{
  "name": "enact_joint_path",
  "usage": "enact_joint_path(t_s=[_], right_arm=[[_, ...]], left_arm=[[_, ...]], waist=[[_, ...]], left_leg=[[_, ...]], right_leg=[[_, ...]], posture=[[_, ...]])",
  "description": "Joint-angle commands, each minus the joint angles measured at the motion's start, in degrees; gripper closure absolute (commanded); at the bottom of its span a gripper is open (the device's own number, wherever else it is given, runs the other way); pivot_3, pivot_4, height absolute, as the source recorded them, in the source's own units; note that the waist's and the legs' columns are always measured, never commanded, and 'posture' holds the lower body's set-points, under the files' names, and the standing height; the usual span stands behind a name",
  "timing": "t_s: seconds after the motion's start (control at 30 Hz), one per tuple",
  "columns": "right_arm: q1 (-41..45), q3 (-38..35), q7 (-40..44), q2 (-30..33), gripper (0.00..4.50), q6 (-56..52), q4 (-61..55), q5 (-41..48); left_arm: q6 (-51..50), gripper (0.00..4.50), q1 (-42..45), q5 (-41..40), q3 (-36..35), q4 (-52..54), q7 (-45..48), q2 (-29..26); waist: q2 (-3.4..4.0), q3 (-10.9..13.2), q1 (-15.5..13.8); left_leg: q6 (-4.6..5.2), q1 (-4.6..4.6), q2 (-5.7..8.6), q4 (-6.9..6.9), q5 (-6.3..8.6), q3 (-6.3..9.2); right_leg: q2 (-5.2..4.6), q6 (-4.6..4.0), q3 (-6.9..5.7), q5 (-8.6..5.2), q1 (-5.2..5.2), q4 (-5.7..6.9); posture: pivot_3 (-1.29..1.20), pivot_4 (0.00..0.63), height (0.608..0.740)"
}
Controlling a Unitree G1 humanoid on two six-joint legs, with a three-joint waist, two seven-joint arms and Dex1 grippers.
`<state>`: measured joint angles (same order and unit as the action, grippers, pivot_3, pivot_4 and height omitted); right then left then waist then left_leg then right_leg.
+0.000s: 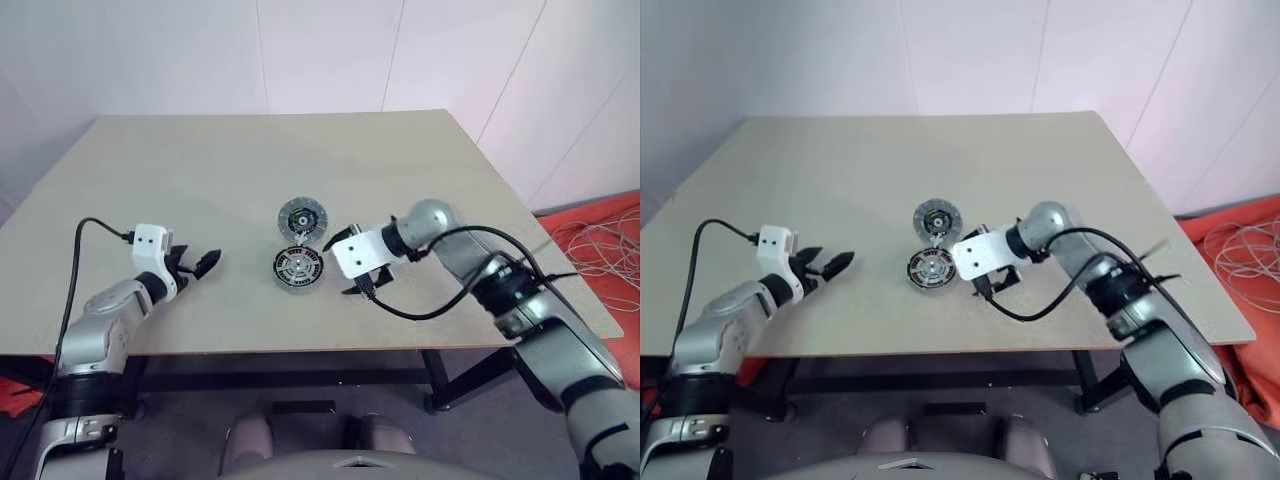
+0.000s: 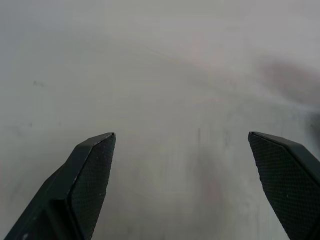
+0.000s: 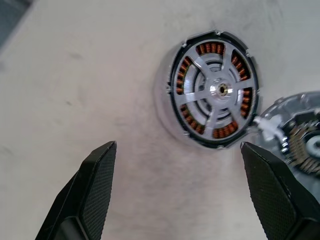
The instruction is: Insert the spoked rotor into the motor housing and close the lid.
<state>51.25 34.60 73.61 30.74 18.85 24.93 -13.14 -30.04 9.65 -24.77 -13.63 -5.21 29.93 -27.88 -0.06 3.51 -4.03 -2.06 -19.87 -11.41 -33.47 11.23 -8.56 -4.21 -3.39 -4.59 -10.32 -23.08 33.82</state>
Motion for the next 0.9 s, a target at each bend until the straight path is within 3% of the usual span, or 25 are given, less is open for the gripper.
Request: enact_joint_path(t_s=[0.03, 0.13, 0.27, 0.57, 0.67, 0.9], right_arm=[[5.7, 2.4, -0.3, -2.2, 0.03, 10.1, 8.3, -4.3], [8.9, 4.0, -0.8, -4.0, 0.03, 16.3, 15.4, -7.1], [11.0, 5.3, -1.2, -5.5, 0.03, 22.1, 21.6, -9.7], [13.8, 6.1, -3.6, -8.1, 0.03, 28.0, 29.9, -14.0], [14.2, 6.2, -4.2, -9.4, 0.63, 28.5, 31.5, -14.9], [14.9, 6.6, -6.3, -11.7, 2.99, 29.3, 34.2, -17.1]], left_arm=[[0.6, 0.00, -1.3, -1.7, -2.2, 5.4, 1.1, -0.7], [2.6, 0.00, -3.5, -1.6, -2.0, 7.8, 3.1, -1.0], [9.1, 0.00, -7.7, -1.9, -0.7, 11.7, 12.7, -3.5], [11.2, 0.00, -10.7, 0.4, 4.1, 14.9, 26.7, -15.1], [11.1, 0.00, -8.4, 0.2, 4.5, 14.3, 26.7, -14.8], [11.3, 0.00, -6.0, 0.9, 5.7, 13.4, 25.9, -13.3]], waist=[[-0.01, 0.0, 0.0], [-0.02, 0.0, 0.0], [-0.02, 0.0, 0.2], [0.05, 0.0, 0.3], [0.07, 0.1, 0.3], [0.12, 0.1, 1.1]], left_leg=[[0.01, -0.01, 0.00, -0.02, 0.01, 0.01], [0.11, -0.09, 0.00, -0.11, 0.06, 0.02], [0.25, -0.15, -0.02, -0.23, 0.16, 0.00], [0.23, -0.05, -0.11, -0.37, 0.15, -0.03], [0.23, -0.04, -0.12, -0.61, 0.16, -0.03], [0.15, 0.26, -0.15, -0.78, 0.12, -0.01]], right_leg=[[0.00, -0.18, 0.00, 0.11, 0.00, 0.00], [0.00, -0.26, 0.00, 0.15, -0.01, 0.00], [0.00, -0.29, 0.01, 0.17, -0.01, 0.00], [0.04, -0.31, 0.03, 0.16, 0.00, 0.15], [0.03, -0.30, 0.08, 0.16, 0.00, 0.36], [0.03, -0.07, 0.18, -0.13, -0.01, 0.97]], posture=[[0.00, 0.000, 0.740], [0.00, 0.000, 0.740], [0.00, 0.000, 0.740], [0.00, 0.000, 0.740], [0.00, 0.000, 0.740], [0.00, 0.000, 0.740]])
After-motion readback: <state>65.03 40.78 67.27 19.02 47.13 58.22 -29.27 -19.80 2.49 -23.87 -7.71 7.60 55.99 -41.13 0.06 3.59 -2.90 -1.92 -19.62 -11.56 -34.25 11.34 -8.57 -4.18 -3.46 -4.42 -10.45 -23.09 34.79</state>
